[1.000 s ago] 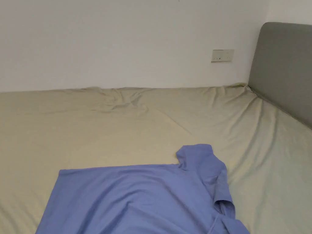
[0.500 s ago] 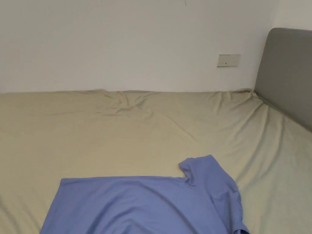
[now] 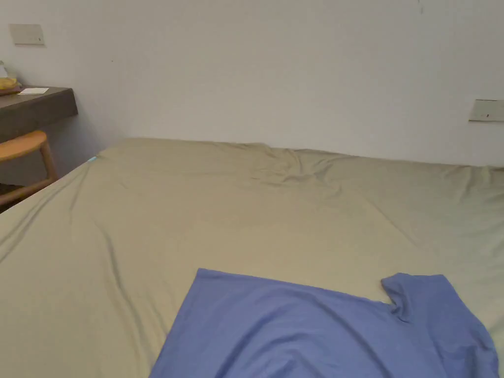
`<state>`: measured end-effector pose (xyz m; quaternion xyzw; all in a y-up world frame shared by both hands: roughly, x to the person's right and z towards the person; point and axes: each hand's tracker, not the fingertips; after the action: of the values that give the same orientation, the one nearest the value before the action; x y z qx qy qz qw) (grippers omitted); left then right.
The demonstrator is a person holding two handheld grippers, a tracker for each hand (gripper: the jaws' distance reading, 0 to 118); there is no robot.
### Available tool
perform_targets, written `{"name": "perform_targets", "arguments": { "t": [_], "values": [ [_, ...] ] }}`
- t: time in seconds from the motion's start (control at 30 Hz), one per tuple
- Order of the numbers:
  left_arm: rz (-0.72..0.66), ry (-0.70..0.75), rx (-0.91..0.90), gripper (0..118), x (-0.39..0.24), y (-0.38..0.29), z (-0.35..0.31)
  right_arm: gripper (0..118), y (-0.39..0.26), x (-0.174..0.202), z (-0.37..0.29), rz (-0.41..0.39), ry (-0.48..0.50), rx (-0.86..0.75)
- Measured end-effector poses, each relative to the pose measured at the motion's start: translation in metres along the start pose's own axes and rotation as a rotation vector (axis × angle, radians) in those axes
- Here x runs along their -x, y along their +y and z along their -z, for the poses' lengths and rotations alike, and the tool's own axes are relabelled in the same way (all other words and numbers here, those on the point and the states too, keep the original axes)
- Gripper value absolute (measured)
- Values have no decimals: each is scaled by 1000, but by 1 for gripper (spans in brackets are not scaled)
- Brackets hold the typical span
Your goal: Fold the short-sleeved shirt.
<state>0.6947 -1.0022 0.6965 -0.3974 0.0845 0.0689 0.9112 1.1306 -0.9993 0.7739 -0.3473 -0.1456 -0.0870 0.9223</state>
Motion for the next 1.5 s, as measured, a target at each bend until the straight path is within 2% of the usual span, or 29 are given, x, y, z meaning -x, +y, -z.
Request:
{"name": "perform_targets", "arguments": {
  "t": [0.07, 0.17, 0.33, 0.37, 0.4, 0.5, 0.53, 0.57, 0.7, 0.8, 0.87, 0.97, 1.0, 1.03, 1.13, 1.23, 1.27, 1.3, 1.33, 1.37, 1.4, 1.5],
  "values": [
    [16, 2, -4, 0, 1, -6, 0, 2, 0, 2, 3, 16, 20, -8],
    [17, -1, 32, 0, 2, -18, 5, 2, -8, 6, 13, 93, 94, 39],
    [-3, 12, 120, 0, 4, -39, 13, 2, -22, 14, 19, 84, 117, 95],
    [-7, 5, 113, 5, 6, -41, 12, 2, -24, 14, 20, 83, 122, 100],
    [-15, -9, 103, 20, 8, -42, 10, 2, -24, 13, 23, 84, 132, 106],
    [-54, -51, 127, 36, 13, -37, 16, 2, -24, 10, 26, 121, 148, 118],
    [-67, -62, 135, 49, 13, -36, 20, 2, -24, 10, 26, 125, 152, 117],
    [-72, -70, 138, 54, 15, -35, 27, 2, -24, 11, 27, 125, 154, 116],
    [-53, -65, 196, 61, 7, -33, 50, 2, -24, 13, 25, 100, 146, 115],
    [-16, -38, 176, 59, -1, -35, 57, 2, -26, 11, 23, 92, 142, 119],
    [2, 7, 157, 45, -2, -35, 61, 2, -27, 9, 22, 91, 138, 128],
    [27, 17, 167, 35, 3, -38, 68, 2, -27, 8, 22, 83, 131, 141],
    [28, 2, 172, 23, 5, -40, 71, 2, -27, 8, 23, 80, 128, 144],
    [14, -28, 181, 6, 8, -40, 75, 2, -26, 7, 24, 79, 127, 145],
    [-84, -35, 161, 1, 14, -32, 75, 2, -24, 6, 28, 95, 118, 148],
    [-120, -64, 137, 1, 18, -28, 64, 2, -24, 2, 28, 103, 99, 147],
    [-129, -83, 144, 1, 20, -26, 61, 5, -25, 2, 28, 99, 83, 151],
    [-135, -87, 147, 1, 21, -24, 60, 18, -26, 1, 29, 85, 52, 151],
    [-143, -87, 142, 1, 22, -23, 58, 53, -27, 0, 31, 58, 13, 148],
    [-146, -83, 138, 1, 22, -22, 54, 74, -29, -1, 32, 37, -5, 144],
    [-149, -83, 136, 1, 22, -21, 53, 89, -32, -2, 34, 21, -11, 137],
    [-143, -81, 140, 1, 21, -20, 55, 96, -36, -5, 37, 6, 14, 173]
  ]
}}
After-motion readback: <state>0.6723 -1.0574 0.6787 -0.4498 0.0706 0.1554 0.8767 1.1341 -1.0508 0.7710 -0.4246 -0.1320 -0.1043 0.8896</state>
